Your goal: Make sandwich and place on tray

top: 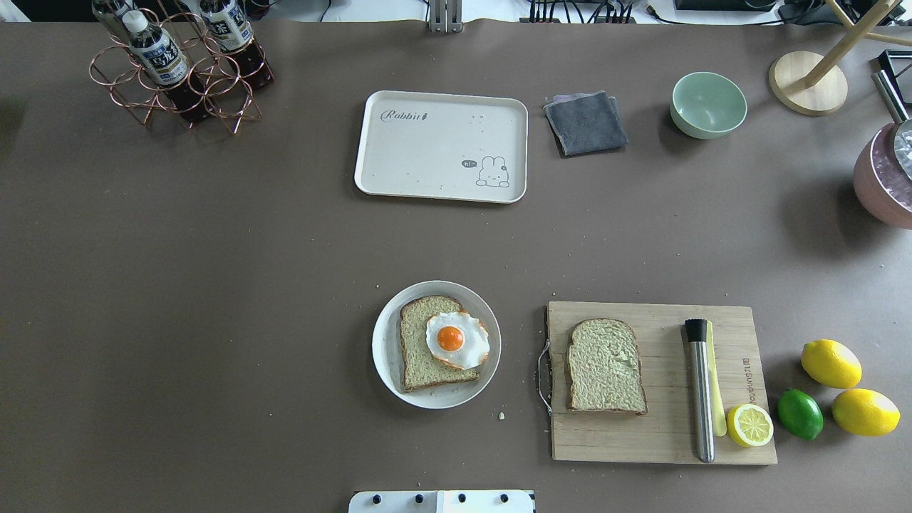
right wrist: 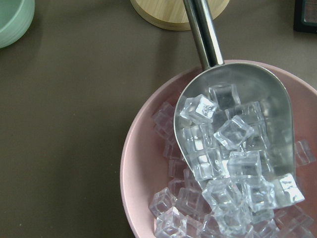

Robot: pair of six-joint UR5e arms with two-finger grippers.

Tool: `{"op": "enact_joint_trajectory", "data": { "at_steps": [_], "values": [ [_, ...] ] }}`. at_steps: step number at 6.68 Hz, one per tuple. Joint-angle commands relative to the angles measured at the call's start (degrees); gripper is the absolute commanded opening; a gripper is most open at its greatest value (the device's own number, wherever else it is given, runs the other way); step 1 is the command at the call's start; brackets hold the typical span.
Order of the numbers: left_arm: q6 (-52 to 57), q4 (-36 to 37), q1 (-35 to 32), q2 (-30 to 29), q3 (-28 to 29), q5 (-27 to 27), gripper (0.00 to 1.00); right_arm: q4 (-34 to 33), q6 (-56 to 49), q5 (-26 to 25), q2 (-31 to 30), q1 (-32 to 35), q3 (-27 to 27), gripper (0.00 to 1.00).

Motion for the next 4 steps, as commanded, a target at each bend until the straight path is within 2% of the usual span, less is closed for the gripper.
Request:
{"op": "enact_joint_trajectory", "data": {
  "at_steps": [1, 4],
  "values": [
    [0.06, 0.0, 0.09, -0.1, 0.28, 0.09, 0.98, -0.09, -0.05, -0.43, 0.32, 0.0, -0.34, 1.0],
    [0.06, -0.09, 0.09, -0.72, 1.07, 0.0, 0.98, 0.0, -0.05, -0.88, 0.06, -0.09, -0.52, 1.0]
  ]
}}
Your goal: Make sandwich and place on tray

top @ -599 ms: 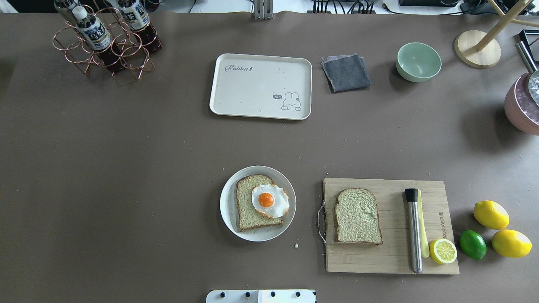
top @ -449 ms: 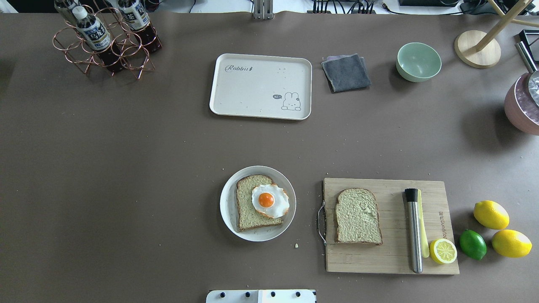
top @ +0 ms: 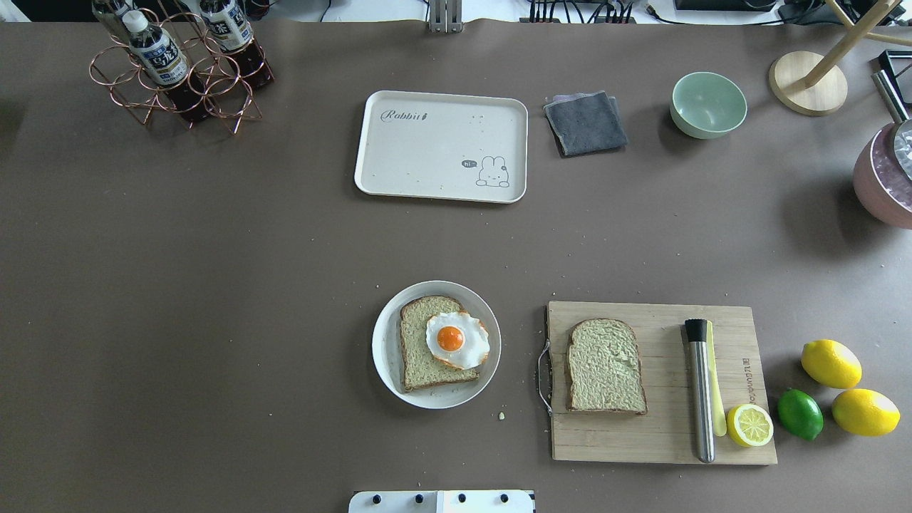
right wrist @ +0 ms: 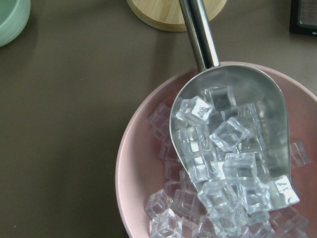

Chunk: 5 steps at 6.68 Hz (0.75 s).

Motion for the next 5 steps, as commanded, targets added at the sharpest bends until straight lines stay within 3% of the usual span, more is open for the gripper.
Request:
{"op": "enact_joint_trajectory", "data": {
  "at_steps": [1, 5],
  "values": [
    [-0.04, -0.01, 0.0, 0.01, 0.11, -0.01, 0.98, 0.05, 0.05, -0.46, -0.15, -0.03, 0.11, 1.0],
    [-0.04, -0.18, -0.17, 0.54, -0.41, -0.01, 0.98, -0.56, 0.14, -0.46, 0.11, -0.03, -0.49, 1.0]
  ]
}}
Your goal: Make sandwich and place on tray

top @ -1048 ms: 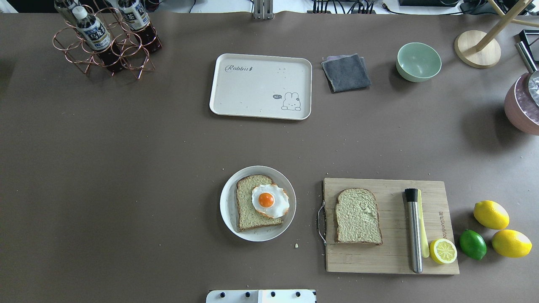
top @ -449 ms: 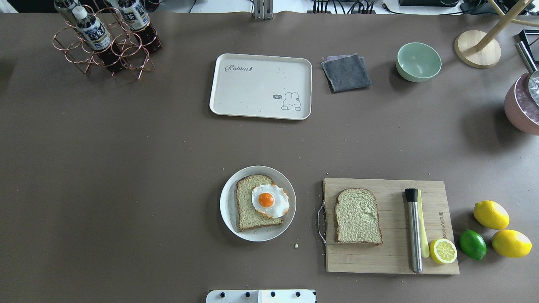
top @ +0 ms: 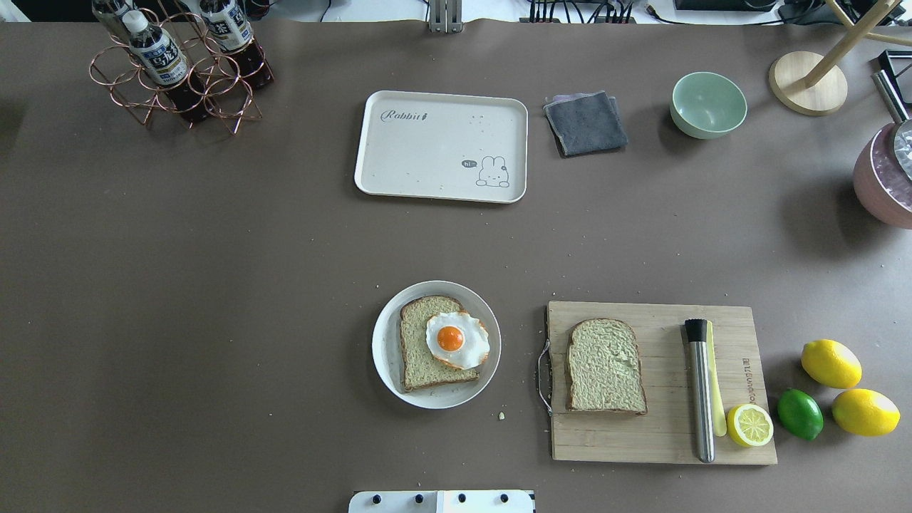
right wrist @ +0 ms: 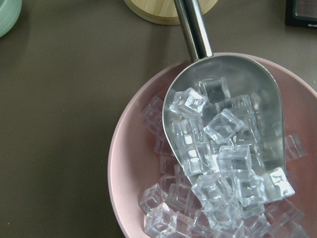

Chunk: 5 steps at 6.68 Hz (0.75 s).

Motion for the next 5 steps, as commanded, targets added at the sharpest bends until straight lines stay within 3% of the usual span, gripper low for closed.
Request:
{"op": "enact_joint_trajectory", "data": {
  "at_steps": [1, 5],
  "values": [
    [0.0, -0.12, -0.06, 0.08, -0.14, 0.0, 0.98, 0.01, -0.2, 0.05, -0.95, 0.78, -0.12, 1.0],
    [0.0, -0.3, -0.06, 0.08, -0.49, 0.09, 0.98, -10.67, -0.11, 3.03, 2.72, 2.54, 0.67, 1.0]
  ]
}}
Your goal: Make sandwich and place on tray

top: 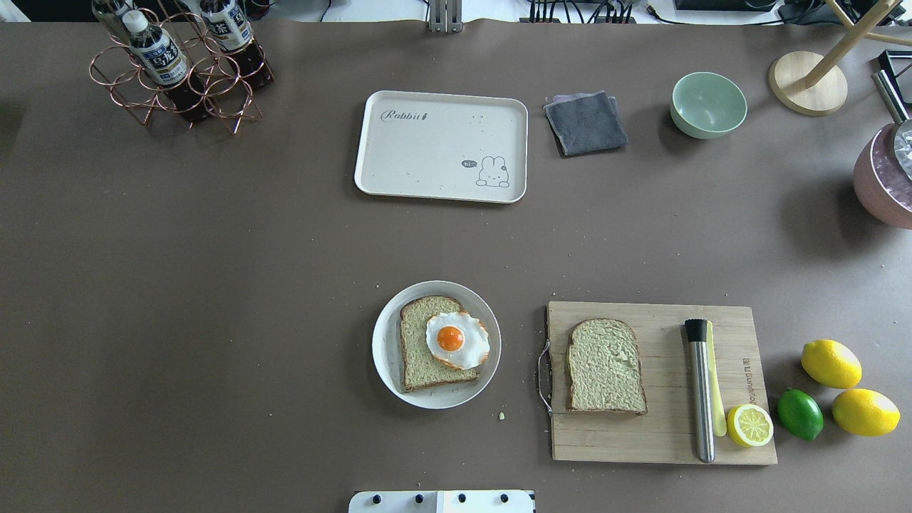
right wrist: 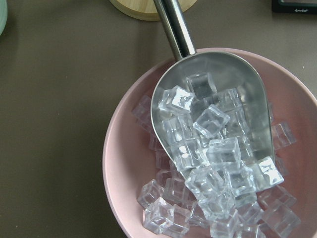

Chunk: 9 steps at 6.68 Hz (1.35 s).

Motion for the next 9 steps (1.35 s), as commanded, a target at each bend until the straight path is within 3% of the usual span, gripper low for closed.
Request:
{"op": "enact_joint_trajectory", "data": {
  "at_steps": [1, 3, 5, 6, 7, 9],
  "values": [
    [-0.09, -0.01, 0.0, 0.0, -0.13, 0.03, 0.98, -3.17, -0.6, 1.96, 0.43, 1.12, 0.43, 1.0],
    [-0.09, -0.01, 0.0, 0.0, -0.48, -0.06, 0.98, -3.08, -0.52, 3.03, -0.89, 2.26, 2.36, 1.0],
    [0.44, -0.01, 0.0, 0.09, -2.85, 0.11, 0.98, -3.08, 0.01, 0.84, -1.16, 2.18, 2.54, 1.0],
    [0.53, -2.97, -0.17, 0.87, -2.42, -0.15, 0.98, -2.81, -0.08, 1.18, -3.43, 2.18, 4.02, 1.0],
    [0.01, -8.22, -0.09, 3.06, -0.93, 0.02, 0.98, -2.55, 0.01, 0.83, -6.93, 2.18, 8.65, 1.0],
    [0.18, -9.15, -0.18, 3.6, 0.49, -0.15, 0.98, -2.64, 0.18, 0.39, -11.61, 2.09, 17.1, 1.0]
  ]
}}
